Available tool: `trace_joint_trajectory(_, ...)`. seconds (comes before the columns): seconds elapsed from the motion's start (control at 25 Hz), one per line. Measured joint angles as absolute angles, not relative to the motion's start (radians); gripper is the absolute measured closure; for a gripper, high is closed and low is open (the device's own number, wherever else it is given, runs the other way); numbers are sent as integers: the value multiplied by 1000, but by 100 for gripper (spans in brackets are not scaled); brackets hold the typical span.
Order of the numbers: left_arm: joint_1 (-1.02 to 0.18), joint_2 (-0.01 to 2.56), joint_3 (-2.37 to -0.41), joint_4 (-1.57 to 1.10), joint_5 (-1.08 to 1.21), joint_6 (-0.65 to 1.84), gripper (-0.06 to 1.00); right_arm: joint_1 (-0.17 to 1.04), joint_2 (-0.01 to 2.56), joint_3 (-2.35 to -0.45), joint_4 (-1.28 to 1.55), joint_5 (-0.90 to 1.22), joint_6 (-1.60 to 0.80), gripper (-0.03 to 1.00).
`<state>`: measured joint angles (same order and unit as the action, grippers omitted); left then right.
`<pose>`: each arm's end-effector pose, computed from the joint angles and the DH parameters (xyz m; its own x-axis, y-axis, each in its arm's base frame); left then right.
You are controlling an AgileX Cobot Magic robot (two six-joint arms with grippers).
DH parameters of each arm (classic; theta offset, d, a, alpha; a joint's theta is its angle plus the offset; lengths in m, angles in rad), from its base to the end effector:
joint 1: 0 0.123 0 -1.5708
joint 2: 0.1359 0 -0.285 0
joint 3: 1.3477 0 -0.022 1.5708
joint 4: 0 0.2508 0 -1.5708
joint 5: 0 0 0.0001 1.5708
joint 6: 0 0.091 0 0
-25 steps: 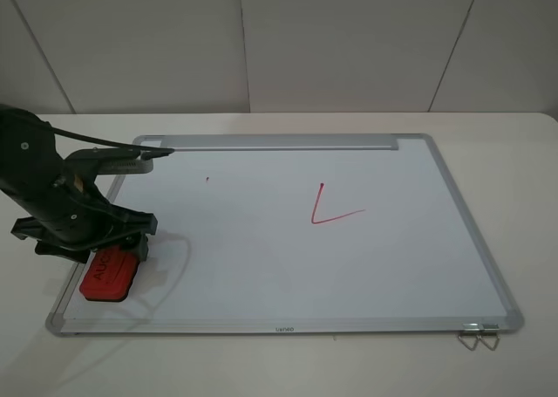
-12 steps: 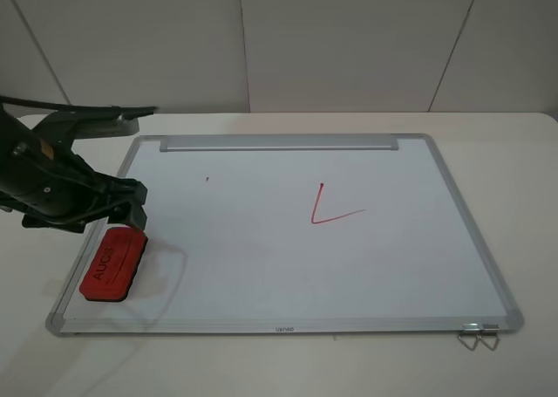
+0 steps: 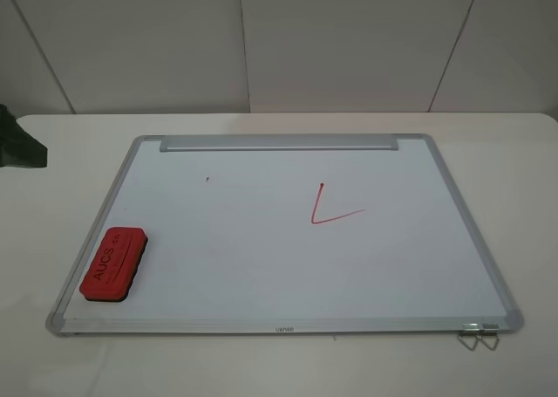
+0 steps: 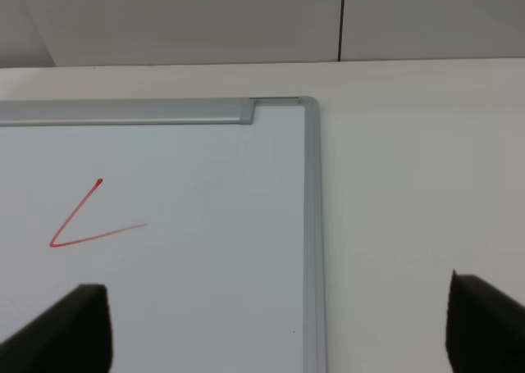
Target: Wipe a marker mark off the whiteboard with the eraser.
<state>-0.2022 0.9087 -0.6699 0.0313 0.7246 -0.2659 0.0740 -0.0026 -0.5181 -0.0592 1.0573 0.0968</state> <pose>0.1633 -0.0315 0.2834 -0.7756 -0.0860 -0.6254 0.0016 0.9904 -0.1383 -0.0070 -0.0052 0.2827 -0.4334 0.0356 -0.9005 0.0018 0.9993 0.0386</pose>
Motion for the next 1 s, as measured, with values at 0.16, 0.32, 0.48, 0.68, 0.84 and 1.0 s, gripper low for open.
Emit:
trace_joint_trajectory(0.16,-202,734,-667,31,820,-232,17,74,-3,-518,-59,1057,97,24)
trace_joint_trajectory(0.32,-202,543,-641,32,910,-220,17,74,-3,-518,-59,1057,97,24)
trace_joint_trajectory(0.48,-202,368,-635,35,1017,-205,17,74,-3,-518,-59,1057,97,24)
trace_joint_trajectory(0.68,-202,197,-635,35,1102,-145,17,74,-3,-518,-59,1057,97,24)
trace_joint_trajectory(0.84,-202,104,-635,48,1133,-130,17,74,-3,-518,-59,1057,97,24)
trace_joint_trajectory(1.0,-202,58,-633,51,1152,-126,17,74,-3,-518,-59,1057,97,24)
